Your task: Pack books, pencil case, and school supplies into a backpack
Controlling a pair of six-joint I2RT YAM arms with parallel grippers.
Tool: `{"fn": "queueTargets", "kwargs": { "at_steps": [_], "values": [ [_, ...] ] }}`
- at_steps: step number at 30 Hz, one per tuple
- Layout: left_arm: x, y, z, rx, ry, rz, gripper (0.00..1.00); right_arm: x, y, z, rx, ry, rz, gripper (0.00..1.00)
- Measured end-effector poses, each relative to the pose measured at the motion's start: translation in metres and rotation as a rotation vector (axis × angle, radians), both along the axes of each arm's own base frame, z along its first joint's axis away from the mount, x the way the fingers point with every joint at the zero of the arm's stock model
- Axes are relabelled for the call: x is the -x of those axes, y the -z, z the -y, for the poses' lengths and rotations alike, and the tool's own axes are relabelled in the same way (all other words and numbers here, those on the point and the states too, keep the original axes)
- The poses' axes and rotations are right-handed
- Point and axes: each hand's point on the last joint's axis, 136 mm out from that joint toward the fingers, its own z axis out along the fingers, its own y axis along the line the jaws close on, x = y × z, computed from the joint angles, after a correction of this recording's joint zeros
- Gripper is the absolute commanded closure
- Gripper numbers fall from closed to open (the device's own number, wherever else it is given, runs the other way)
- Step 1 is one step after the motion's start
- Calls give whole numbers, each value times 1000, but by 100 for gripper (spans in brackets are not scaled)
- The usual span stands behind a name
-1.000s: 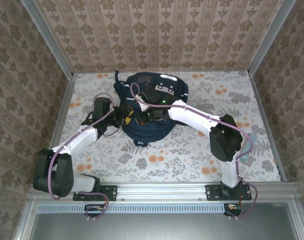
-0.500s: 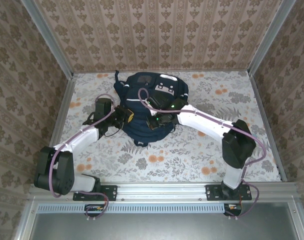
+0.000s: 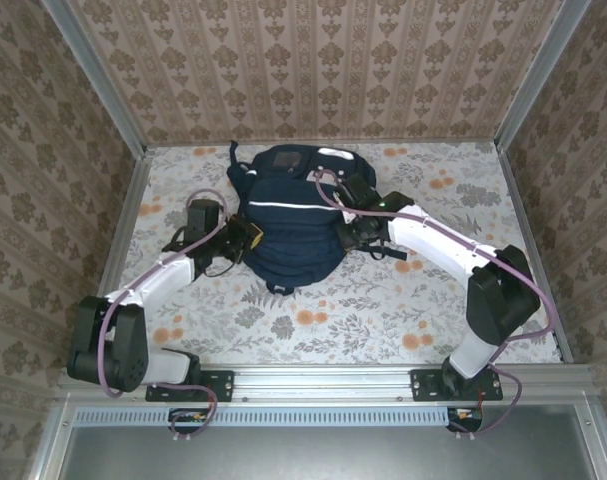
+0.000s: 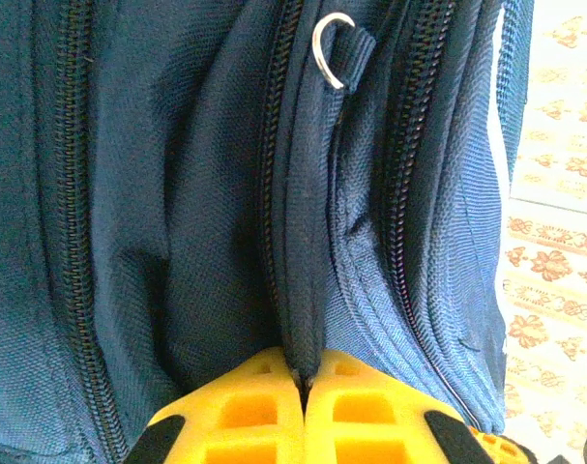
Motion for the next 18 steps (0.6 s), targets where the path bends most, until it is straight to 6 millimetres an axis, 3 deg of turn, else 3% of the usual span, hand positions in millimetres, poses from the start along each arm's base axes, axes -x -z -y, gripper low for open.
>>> {"fn": "queueTargets", "kwargs": {
  "at_steps": [13,18],
  "values": [
    [18,7,-25,-54,46,7,100,-63,17,14,9,-72,-19,98],
    [22,8,-29,-71,65,10,100,-68,17,16,-11,-68,-32,77]
  ]
}}
